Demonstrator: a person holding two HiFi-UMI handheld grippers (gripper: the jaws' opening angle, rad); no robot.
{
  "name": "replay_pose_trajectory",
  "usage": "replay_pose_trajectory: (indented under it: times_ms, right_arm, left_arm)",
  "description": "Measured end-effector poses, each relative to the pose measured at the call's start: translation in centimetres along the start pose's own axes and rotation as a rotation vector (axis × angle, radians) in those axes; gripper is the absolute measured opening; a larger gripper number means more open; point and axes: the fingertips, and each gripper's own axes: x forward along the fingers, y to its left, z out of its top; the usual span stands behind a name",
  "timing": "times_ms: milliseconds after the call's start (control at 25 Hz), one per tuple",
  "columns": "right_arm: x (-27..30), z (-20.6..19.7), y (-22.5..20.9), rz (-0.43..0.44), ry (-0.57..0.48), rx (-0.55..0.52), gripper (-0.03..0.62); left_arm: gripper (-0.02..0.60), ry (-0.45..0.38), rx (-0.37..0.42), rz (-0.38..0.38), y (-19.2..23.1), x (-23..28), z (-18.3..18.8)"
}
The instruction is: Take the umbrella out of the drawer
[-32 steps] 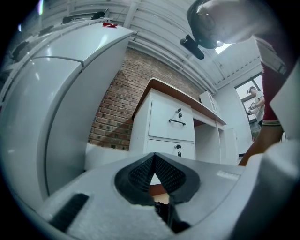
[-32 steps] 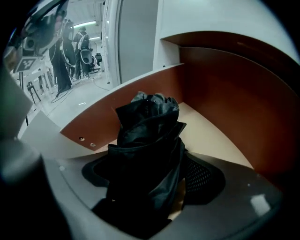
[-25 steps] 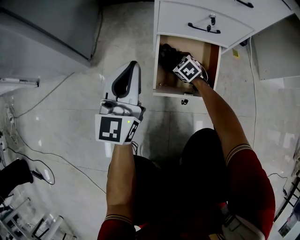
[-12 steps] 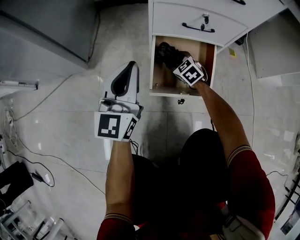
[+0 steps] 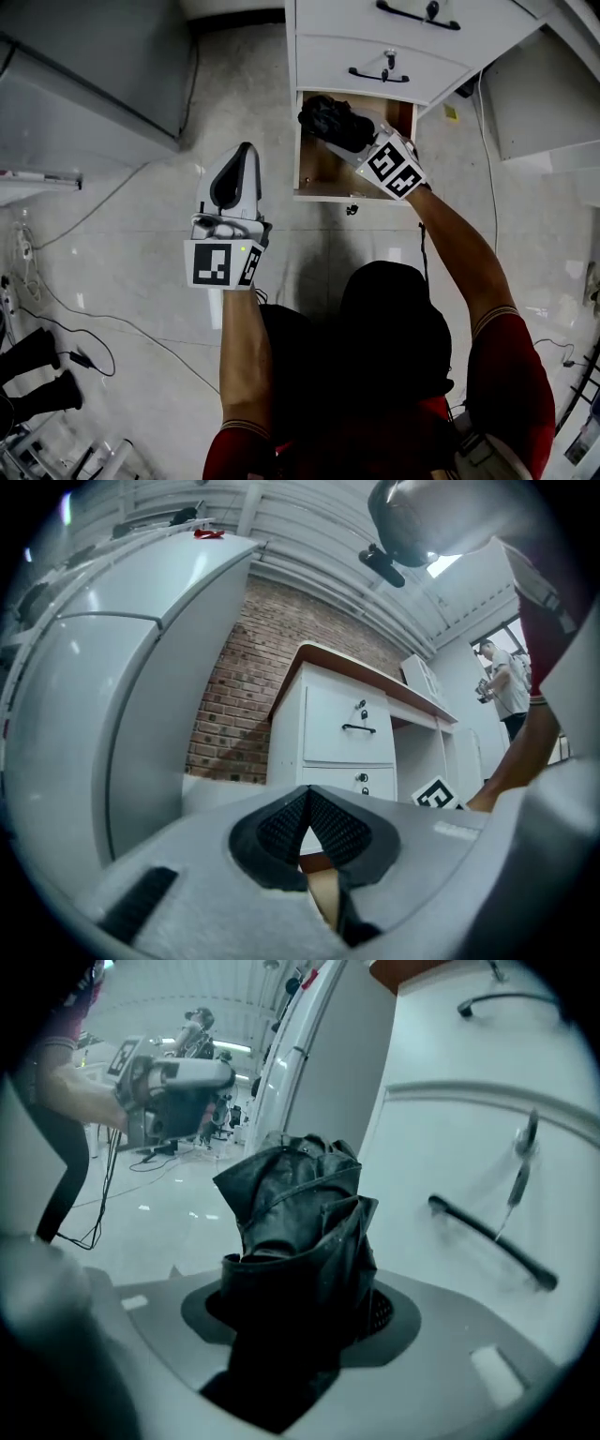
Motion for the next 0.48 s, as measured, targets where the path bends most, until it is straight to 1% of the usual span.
replay_pose_trajectory:
  times_ms: [120,240,360,480]
  right_arm:
    - [-3.5,4.7,0.2,-0.001,-0.079,0.017,0.261]
    - [-7.2,9.7,0.4,0.009,-0.152,0.061,0.261]
    - [-11.1,15.2,1.0,0.024,-0.219,0.114,0.261]
    - [-15.4,20.6,1.6,0.039,-0.276,0.191,0.261]
  left_arm:
    - [0.005,0.015,-0.031,0.044,0.6,-1.2,2.3]
    - [0.005,0.026,-0.027,0.052,0.7,-2.1,6.1]
    - [0.005,0.033,0.011,0.042,0.2,-2.7,11.2]
    - [0.005,0.071,0.073,0.019,-1.5,-3.5,16.4]
